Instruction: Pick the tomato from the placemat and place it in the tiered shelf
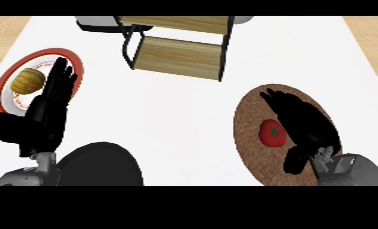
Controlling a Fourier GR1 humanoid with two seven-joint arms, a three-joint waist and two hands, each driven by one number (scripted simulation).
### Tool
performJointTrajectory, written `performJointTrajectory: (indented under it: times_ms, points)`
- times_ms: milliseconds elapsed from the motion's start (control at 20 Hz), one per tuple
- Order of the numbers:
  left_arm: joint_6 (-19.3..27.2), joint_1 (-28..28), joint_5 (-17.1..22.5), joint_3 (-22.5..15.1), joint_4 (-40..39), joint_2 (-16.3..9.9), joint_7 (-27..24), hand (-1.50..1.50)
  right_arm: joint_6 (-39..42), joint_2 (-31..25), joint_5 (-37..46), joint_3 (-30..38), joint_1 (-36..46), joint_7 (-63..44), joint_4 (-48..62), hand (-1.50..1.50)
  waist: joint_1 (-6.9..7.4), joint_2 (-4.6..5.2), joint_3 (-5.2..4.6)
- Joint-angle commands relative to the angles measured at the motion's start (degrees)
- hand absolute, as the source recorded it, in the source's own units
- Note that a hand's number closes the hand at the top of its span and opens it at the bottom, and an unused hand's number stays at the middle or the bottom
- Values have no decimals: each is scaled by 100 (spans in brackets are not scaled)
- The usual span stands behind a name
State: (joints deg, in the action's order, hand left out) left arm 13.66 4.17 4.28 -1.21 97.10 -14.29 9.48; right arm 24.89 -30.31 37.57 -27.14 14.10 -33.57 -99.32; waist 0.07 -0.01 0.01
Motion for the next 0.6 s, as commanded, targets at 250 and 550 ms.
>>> performJointTrajectory:
  times_ms: [250, 550]
  points:
    - [-36, 244, -304, 45, -208, 283, 114, 0, -440, 398, 730, 382, -181, 1325, 905, -150, -3, 5, 0]
    - [-291, -42, -248, 184, -190, 433, -300, 0, -567, 926, 1248, 283, -583, 1276, 883, -150, -10, 1, -1]
